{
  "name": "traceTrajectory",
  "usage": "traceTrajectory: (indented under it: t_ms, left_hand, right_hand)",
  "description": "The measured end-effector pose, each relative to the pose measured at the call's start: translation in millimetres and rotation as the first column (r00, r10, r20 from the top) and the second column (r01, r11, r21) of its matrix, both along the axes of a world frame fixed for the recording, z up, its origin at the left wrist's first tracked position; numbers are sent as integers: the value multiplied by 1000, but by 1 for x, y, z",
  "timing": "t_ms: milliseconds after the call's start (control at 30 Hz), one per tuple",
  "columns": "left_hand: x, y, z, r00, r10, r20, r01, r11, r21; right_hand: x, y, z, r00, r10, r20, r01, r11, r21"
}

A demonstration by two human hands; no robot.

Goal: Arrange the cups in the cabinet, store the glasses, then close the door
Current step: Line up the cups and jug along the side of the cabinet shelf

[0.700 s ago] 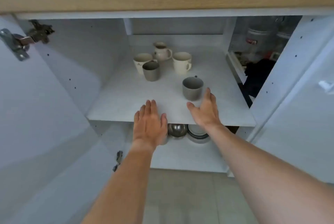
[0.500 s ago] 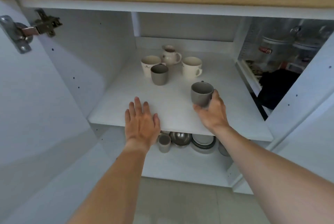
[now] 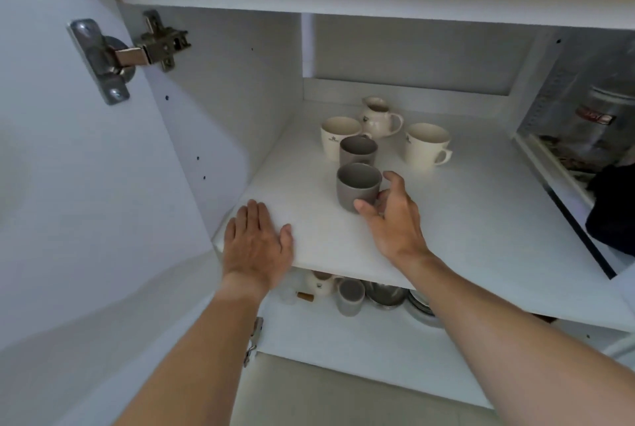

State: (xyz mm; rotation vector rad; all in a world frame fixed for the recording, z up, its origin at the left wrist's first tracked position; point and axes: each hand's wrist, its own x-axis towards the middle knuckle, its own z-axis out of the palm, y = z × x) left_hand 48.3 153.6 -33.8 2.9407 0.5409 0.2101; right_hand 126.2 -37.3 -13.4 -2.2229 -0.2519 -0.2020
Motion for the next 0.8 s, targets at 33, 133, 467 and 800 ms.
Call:
traceTrajectory:
  t_ms: [33, 133, 467, 800]
  left_hand:
    - [0, 1, 0, 1000, -4, 7, 3, 1000, 23]
    - [-1, 6, 0, 1000, -31, 2, 31, 998, 56]
    - [0, 9, -3, 999, -34, 21, 34, 999, 12]
    - [-1, 9, -7, 996, -60, 71, 53, 993, 103]
  right_hand:
    - [1, 6, -1, 1000, -2, -2, 2, 1000, -4]
    - [0, 25, -2, 1000, -1, 1, 1, 1000, -6]
    - [10, 92, 4, 994, 103, -43, -105, 993, -54]
    - [6, 117, -3, 975, 221, -16, -221, 967, -130]
